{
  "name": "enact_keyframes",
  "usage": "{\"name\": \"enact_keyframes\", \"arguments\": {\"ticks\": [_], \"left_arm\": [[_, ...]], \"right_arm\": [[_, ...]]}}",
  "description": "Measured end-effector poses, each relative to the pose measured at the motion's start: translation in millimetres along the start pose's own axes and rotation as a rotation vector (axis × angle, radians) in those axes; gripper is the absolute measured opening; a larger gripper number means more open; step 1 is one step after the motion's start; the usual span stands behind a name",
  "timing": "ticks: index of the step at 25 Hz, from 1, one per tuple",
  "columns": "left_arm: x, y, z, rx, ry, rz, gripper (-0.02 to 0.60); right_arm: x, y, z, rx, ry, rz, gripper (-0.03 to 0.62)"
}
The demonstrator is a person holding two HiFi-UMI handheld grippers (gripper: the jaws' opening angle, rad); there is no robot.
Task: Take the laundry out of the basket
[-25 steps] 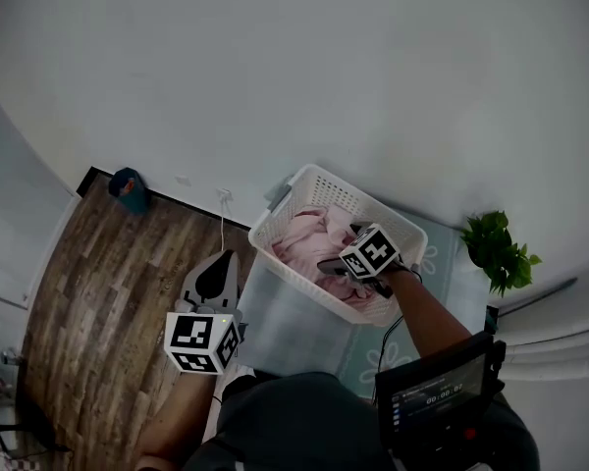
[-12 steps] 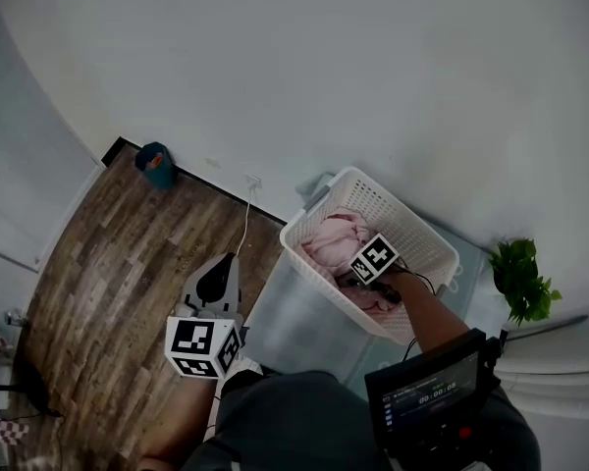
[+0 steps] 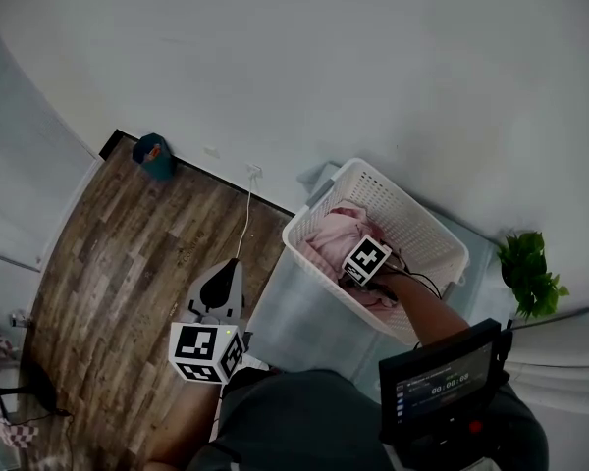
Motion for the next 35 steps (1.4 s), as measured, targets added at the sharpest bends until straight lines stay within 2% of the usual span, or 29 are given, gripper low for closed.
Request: {"name": "enact_keyframes", "arguments": {"ticks": [3, 8, 9, 12, 13, 17, 20, 24, 25, 29, 35], "left_arm": [[-0.2, -1.8, -2.2, -0.003, 0.000, 0.000, 0.011], [1.2, -2.7, -6.3, -0.007, 0.001, 0.005, 0.011], [1.0, -2.8, -7.2, -0.007, 0.005, 0.007, 0.011], [-1.4, -0.1, -8.8, -0.005, 0.026, 0.011, 0.011], [-2.4, 1.7, -9.3, -0.004, 0.029, 0.013, 0.011], [-3.6, 11.0, -11.4, 0.000, 0.035, 0.022, 0.011], [0.9, 19.4, -15.9, 0.007, 0.033, 0.040, 0.011], [7.1, 30.2, -23.5, 0.018, 0.032, 0.058, 0.011], [7.8, 33.9, -25.1, 0.019, 0.034, 0.060, 0.011], [7.5, 47.7, -32.3, 0.028, 0.051, 0.067, 0.011], [12.3, 53.8, -28.8, 0.010, 0.055, 0.098, 0.011]], "right_arm": [[2.7, -6.9, -3.9, -0.059, 0.031, -0.020, 0.565], [3.7, -3.3, -2.2, -0.092, 0.026, -0.005, 0.557], [2.8, -2.6, -3.9, -0.110, 0.012, -0.006, 0.545], [1.6, -1.5, -14.4, -0.146, 0.003, 0.029, 0.421], [1.8, -1.7, -16.5, -0.145, 0.002, 0.036, 0.399], [4.4, 0.3, -16.4, -0.153, 0.003, 0.062, 0.366], [2.7, 3.6, -18.8, -0.168, -0.034, 0.081, 0.333], [1.5, 13.7, -10.1, -0.259, -0.081, 0.076, 0.311], [0.7, 15.9, -8.7, -0.256, -0.100, 0.077, 0.311], [4.2, 21.1, -10.1, -0.181, -0.158, 0.171, 0.304], [4.6, 60.1, -5.8, -0.200, -0.269, 0.334, 0.296]]}}
Point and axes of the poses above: the fingertips, and each gripper's own axes: y backward along the fingers, z to its right, x out of its top, the point moved 9 cm from there along y, backward along the fingers, and after that the axes turned 1 degree about x, right-handed, at the moved point
